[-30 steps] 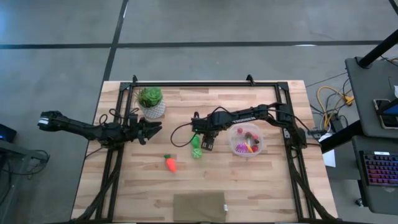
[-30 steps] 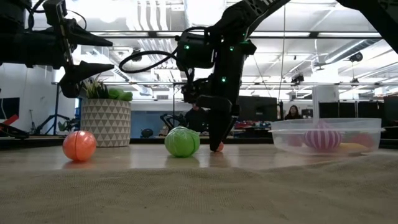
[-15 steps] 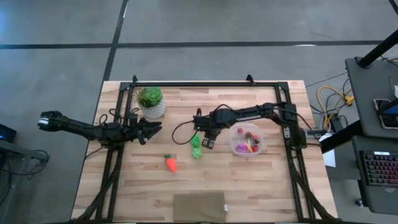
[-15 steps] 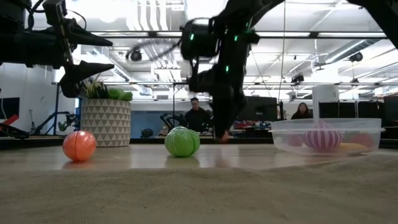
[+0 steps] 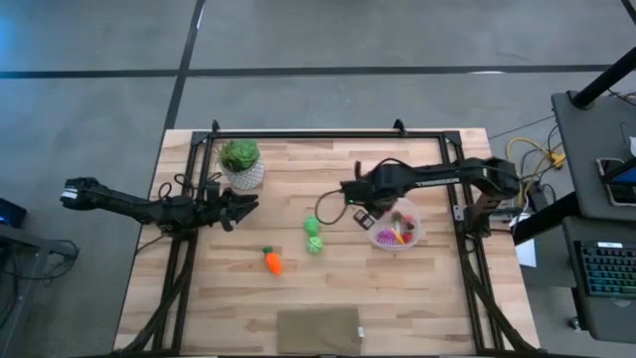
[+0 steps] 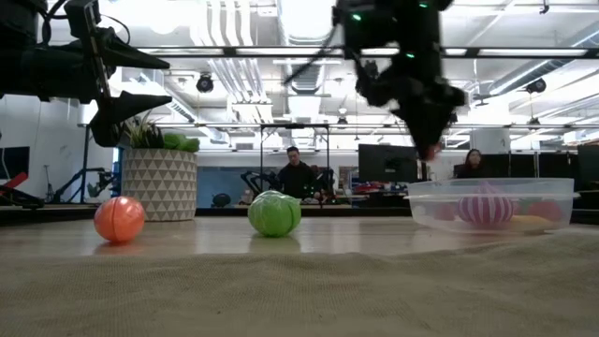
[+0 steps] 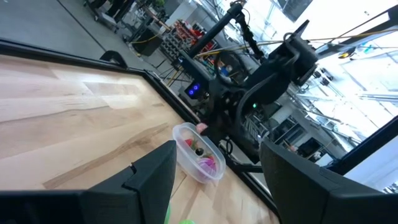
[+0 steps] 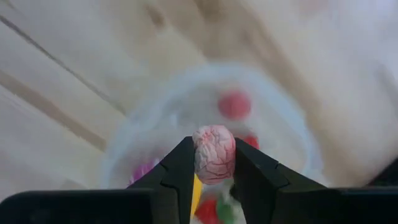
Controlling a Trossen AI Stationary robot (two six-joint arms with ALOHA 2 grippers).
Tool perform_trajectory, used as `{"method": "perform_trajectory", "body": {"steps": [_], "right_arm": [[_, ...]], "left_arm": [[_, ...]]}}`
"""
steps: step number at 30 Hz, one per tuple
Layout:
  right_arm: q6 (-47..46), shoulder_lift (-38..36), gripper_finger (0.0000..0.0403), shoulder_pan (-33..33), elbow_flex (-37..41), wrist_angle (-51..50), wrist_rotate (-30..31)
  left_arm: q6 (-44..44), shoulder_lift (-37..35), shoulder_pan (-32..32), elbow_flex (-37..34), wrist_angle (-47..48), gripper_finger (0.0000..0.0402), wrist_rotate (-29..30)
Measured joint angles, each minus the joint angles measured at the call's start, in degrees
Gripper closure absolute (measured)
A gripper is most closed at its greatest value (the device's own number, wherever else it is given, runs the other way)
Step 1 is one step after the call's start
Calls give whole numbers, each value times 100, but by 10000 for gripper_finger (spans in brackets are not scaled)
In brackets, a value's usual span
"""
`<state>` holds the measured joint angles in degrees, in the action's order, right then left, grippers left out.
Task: Pick and placing Produce into tupperware
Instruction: Put the pink peach into the transparent container, then put the green pear into the transparent container
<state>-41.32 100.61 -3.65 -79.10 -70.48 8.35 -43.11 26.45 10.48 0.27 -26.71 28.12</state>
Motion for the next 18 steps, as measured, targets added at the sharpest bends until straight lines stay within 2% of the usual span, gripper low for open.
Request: {"method": "perform_trajectory", "body": {"steps": [5,11,18], "right_arm": [[-694,-146,310,103,801,52,-308],[-914,-178,306,152,991,109,-320],[-931,-167,241,151,972,149,-77]], "left_arm": [[-2,-27,0,-2,-20,183,-28],[-7,-105,0,-1,-25,183,-104],[-9,-110,0,0,-29,183,-105]]}}
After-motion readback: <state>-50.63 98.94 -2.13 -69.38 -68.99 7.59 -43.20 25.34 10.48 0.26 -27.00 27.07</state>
